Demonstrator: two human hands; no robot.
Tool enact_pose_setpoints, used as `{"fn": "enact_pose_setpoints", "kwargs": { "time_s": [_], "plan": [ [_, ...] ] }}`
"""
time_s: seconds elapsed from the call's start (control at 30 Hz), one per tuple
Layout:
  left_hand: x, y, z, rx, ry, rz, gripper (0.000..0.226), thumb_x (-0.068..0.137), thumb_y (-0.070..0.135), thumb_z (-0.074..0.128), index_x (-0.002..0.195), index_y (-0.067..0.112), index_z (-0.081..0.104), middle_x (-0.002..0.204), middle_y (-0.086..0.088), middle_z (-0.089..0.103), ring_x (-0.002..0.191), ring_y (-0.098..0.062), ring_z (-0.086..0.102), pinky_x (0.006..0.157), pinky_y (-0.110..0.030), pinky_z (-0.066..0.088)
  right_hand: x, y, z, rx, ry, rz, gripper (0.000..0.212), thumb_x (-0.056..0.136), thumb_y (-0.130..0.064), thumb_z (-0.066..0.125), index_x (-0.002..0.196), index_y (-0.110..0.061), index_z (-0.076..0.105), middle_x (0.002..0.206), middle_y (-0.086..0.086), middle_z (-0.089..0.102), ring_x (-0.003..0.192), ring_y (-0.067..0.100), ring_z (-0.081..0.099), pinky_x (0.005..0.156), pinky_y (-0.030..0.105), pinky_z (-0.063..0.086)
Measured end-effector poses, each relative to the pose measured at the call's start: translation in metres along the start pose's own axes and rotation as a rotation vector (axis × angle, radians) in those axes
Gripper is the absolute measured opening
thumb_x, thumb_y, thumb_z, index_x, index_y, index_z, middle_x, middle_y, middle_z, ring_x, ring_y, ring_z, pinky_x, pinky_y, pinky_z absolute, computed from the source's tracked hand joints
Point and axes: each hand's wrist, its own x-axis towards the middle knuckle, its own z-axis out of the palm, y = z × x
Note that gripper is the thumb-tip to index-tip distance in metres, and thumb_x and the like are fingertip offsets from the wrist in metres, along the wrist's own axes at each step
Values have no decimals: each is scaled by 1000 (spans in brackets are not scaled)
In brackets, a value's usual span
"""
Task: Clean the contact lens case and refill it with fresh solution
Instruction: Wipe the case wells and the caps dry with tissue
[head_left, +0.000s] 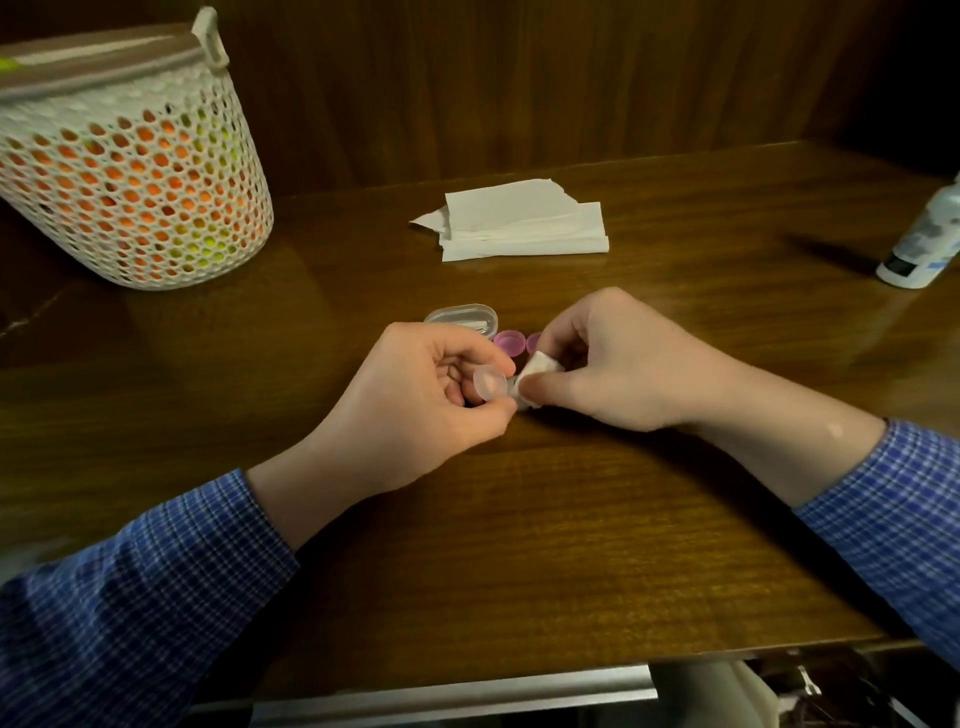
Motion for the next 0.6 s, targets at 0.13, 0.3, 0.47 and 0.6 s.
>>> {"fn": "enact_pose_setpoints", "kwargs": {
  "time_s": [0.13, 0.3, 0.47, 0.6],
  "plan": [
    [2, 1, -6, -142, 1, 14, 28, 83, 10, 81, 106, 25, 77, 101, 3, 78, 93, -21, 75, 79, -36, 64, 0, 1, -7, 236, -27, 62, 7, 83, -28, 82, 80, -22, 81, 77, -1, 77, 66, 7, 66, 61, 22, 50],
    [4, 2, -10, -222, -19, 51, 30, 85, 13, 76, 114, 12, 74, 104, 0, 80, 93, -17, 78, 76, -24, 63, -2, 3, -8, 439, -52, 35, 5, 85, -18, 80, 87, -13, 82, 86, 9, 79, 69, 10, 68, 67, 25, 55],
    [6, 2, -13, -408, -88, -51, 31, 82, 18, 74, 111, 10, 74, 97, -11, 80, 86, -23, 79, 74, -27, 63, -4, 6, -7, 580, -49, -63, 14, 86, -9, 78, 99, -8, 75, 90, 20, 76, 71, 20, 66, 62, 27, 55],
    [7, 0, -16, -501, -180, -134, 25, 81, 21, 74, 104, 15, 79, 93, -13, 80, 84, -22, 78, 73, -25, 63, -7, 6, -3, 393, 33, -229, 8, 89, -13, 77, 95, -16, 73, 80, 12, 71, 64, 16, 59, 60, 28, 51]
  ]
}}
